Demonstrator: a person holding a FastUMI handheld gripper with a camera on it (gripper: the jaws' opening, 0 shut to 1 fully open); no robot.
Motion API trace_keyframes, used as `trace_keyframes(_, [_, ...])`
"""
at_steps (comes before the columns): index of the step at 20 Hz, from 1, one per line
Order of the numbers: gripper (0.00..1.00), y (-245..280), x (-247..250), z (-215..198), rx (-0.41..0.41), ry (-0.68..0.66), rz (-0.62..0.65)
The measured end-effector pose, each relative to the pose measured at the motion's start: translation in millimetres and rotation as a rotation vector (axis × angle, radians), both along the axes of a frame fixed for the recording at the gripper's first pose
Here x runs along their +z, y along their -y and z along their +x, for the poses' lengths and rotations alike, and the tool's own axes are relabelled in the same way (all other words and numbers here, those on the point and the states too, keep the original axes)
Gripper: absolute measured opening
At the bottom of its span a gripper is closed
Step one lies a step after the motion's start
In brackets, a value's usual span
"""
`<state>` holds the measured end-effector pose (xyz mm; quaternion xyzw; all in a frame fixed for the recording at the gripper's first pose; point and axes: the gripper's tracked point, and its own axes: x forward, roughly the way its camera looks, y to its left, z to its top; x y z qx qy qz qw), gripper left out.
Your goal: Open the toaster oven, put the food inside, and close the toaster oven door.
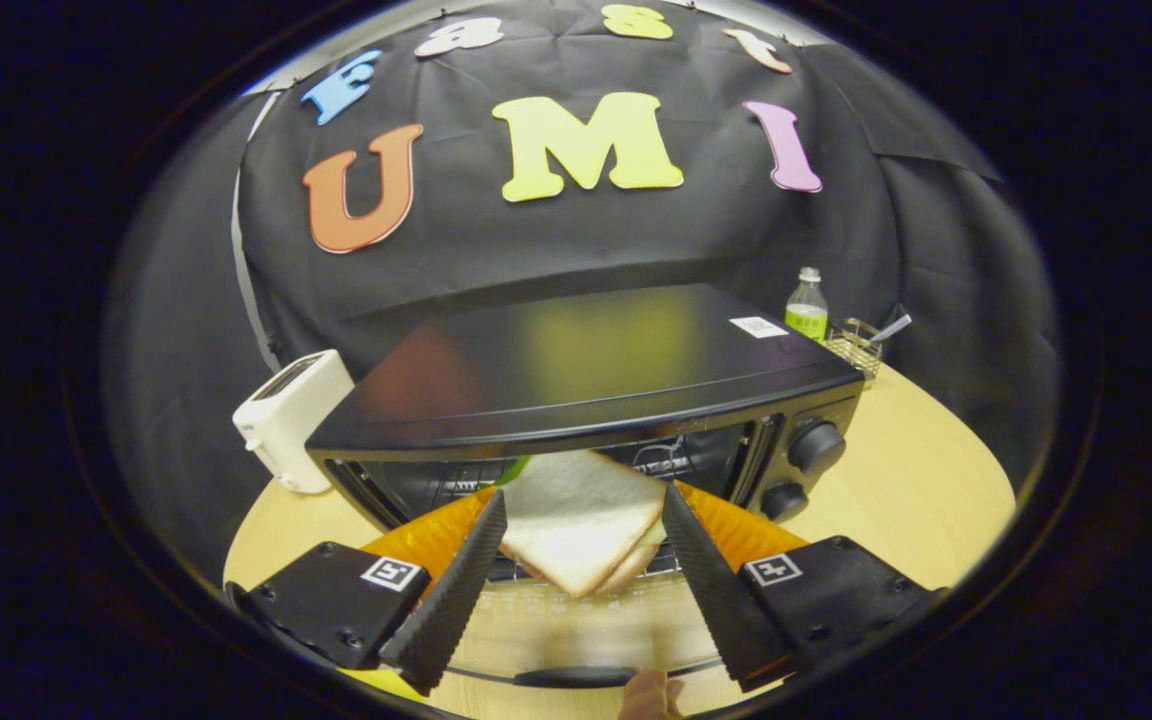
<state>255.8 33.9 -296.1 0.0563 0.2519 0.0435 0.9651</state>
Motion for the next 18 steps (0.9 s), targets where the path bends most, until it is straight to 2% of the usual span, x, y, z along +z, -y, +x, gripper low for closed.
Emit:
trace_keyframes(6, [1.00, 4, -8, -46, 0.023, 0.004, -0.057])
trace_keyframes(10, [1.00, -2, -32, -77, 0.035, -0.002, -0.031])
trace_keyframes(14, [1.00, 1, -61, -94, 0.038, 0.002, -0.065])
trace_keyframes(18, [1.00, 4, -93, -112, 0.018, -0.049, -0.047])
